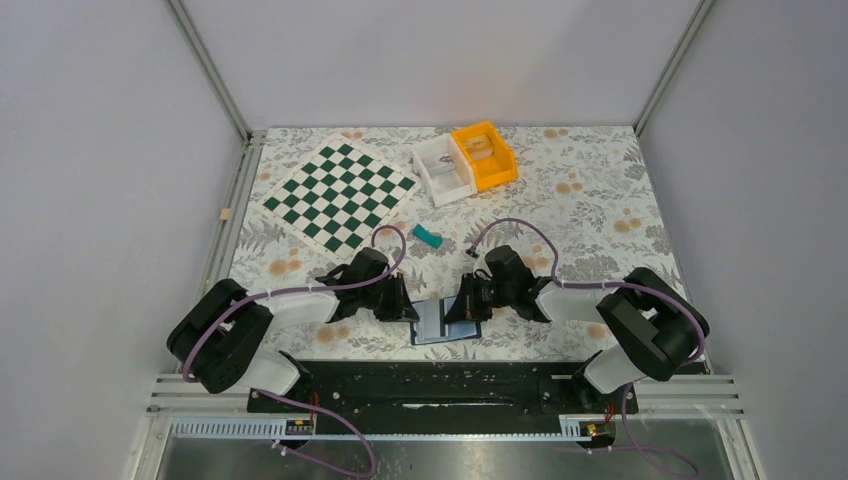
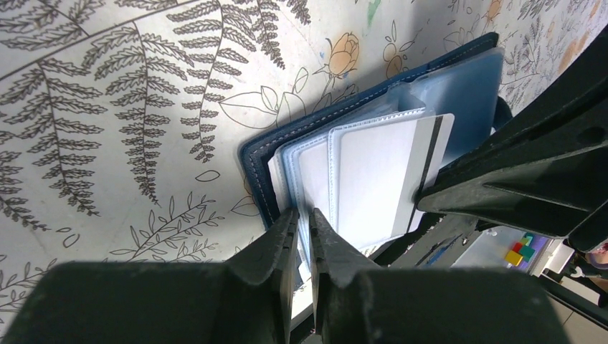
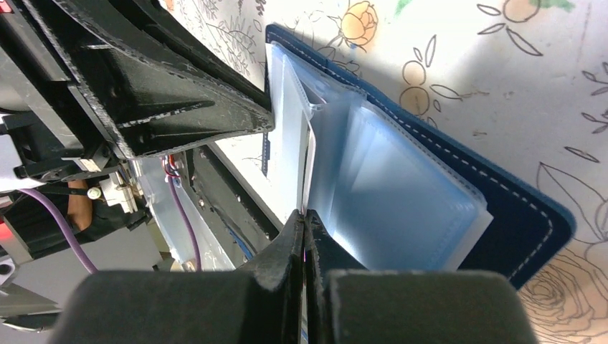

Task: Take the credit cards out of the card holder
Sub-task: Remove the credit card from the card holder.

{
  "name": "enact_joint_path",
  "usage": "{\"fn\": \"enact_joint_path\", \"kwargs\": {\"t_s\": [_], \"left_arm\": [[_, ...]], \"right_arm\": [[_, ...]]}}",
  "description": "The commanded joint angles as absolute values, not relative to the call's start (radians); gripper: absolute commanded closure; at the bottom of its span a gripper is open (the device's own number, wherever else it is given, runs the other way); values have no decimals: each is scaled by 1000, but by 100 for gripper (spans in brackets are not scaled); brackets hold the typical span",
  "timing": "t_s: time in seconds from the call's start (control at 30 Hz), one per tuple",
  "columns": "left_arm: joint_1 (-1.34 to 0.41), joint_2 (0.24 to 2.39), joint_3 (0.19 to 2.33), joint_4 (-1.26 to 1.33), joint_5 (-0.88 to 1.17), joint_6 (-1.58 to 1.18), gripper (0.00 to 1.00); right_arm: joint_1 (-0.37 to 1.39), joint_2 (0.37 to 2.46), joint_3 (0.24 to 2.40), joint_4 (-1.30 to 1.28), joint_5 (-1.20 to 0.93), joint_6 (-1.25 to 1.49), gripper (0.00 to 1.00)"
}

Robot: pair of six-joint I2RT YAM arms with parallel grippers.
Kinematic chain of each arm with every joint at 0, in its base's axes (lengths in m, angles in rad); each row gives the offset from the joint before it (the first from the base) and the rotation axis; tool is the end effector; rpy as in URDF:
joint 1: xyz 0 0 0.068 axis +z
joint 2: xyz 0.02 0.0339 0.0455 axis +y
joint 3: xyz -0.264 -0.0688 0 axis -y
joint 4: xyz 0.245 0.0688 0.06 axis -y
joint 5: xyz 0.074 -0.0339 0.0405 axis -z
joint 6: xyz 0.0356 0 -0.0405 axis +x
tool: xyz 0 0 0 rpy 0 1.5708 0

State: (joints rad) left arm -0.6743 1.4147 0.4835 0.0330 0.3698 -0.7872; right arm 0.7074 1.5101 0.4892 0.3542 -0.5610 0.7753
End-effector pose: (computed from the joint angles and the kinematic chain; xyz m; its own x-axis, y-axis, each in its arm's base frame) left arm 0.1795 -0.1600 0.1297 -0.9683 -0.0716 -0.2395 0.1022 0.7608 -0.6409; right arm 0.1891 0.1866 0.1351 -0.9433 -0.0268 -0.3310 -0.2910 0.5469 0.7850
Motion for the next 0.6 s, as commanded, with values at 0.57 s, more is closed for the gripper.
{"fn": "enact_joint_path", "kwargs": {"t_s": [0.57], "left_arm": [[-678,1446,438,-59,221,-752,87]], "right_arm": [[664,1442,513,228,-587,724,100]]}}
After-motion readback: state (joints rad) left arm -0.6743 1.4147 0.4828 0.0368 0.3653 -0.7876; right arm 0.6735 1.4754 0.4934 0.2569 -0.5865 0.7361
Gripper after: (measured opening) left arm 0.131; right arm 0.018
